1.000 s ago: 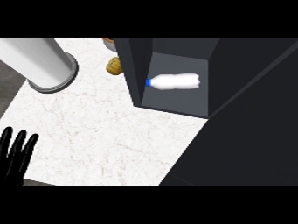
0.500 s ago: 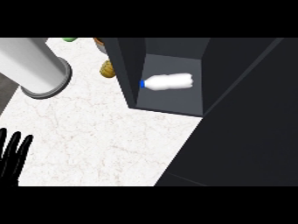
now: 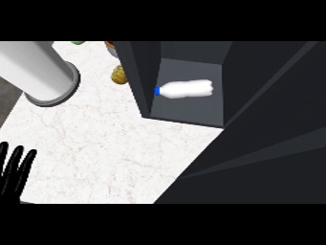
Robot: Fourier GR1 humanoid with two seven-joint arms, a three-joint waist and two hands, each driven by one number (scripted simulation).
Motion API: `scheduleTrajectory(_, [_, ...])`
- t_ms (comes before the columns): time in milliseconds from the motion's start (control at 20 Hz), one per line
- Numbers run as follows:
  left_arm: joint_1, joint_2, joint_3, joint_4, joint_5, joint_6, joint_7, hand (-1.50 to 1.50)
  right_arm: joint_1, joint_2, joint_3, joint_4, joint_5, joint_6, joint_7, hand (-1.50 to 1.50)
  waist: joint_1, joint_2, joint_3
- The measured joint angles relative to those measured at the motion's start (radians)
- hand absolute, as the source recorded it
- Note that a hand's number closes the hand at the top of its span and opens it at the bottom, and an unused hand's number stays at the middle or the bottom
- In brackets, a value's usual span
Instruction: Pick up the bottled water, place it into the cabinet and close the cabinet
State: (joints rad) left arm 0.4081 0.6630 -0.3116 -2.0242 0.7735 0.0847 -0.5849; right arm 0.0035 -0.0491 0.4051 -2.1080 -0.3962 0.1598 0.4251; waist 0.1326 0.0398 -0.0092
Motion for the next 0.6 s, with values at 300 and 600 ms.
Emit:
scheduleTrajectory(300, [-0.007,0.000,0.003,0.005,0.007,-0.017,0.003,-1.50,-0.293,0.037,-0.069,0.255,-0.013,-0.229,-0.013,1.50,0.013,-0.005,0.004])
scheduleTrajectory(600, [-0.024,-0.006,0.011,0.027,0.014,-0.026,0.011,-1.50,-0.601,0.042,-0.134,0.576,-0.083,-0.359,-0.066,1.50,-0.003,-0.011,0.010])
